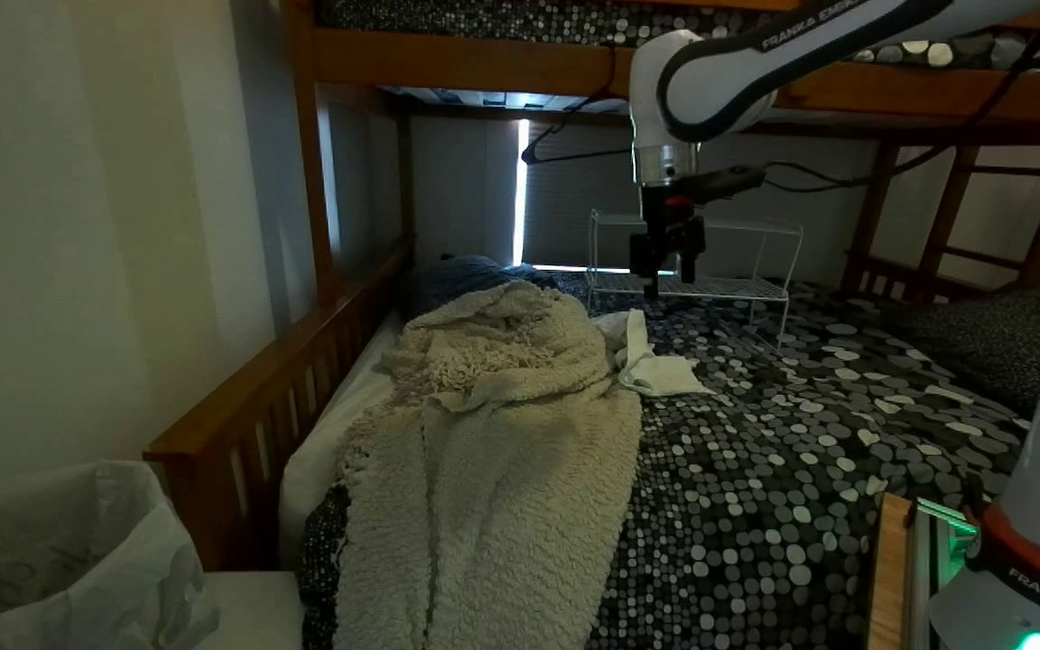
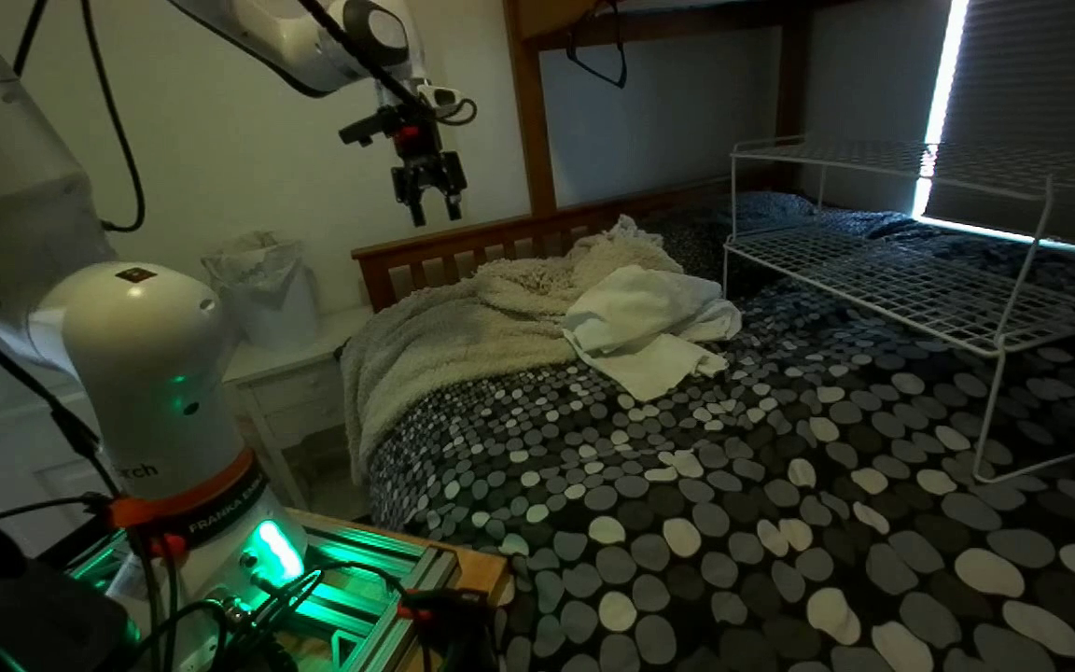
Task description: Move the white pillow case to the right, unfold the white pillow case downwards on the bed
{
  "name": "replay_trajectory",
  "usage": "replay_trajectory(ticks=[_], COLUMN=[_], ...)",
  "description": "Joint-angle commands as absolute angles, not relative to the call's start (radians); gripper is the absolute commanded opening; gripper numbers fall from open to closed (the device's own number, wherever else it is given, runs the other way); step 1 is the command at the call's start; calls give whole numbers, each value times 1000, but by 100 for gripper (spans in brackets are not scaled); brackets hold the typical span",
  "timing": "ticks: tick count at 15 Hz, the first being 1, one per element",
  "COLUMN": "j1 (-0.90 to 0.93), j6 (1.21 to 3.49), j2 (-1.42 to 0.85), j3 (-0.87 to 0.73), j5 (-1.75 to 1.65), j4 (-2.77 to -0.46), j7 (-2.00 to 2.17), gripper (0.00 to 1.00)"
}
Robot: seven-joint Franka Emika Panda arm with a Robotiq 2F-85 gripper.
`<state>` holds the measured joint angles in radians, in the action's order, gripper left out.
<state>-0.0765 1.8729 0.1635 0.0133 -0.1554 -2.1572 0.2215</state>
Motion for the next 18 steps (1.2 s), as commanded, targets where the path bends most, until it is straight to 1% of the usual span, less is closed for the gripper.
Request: replay_trajectory(ticks=[1,5,8,13,14,18], j1=[-112,-115,-94,-62,-76,-74], j6=[1982,2181,2259,2260,2257,2257], j2=[12,-106,-173,-302,-244,-300], j3=[-34,-85,-129,-209,-183,-205], j5=[-189,-286,-436,-665,-591,-639], j4=[-2067,-2017,-1989,-1917,-1958,-1919], j7=[361,547,737,1046,944,1011], gripper=[100,100,100,100,100,100])
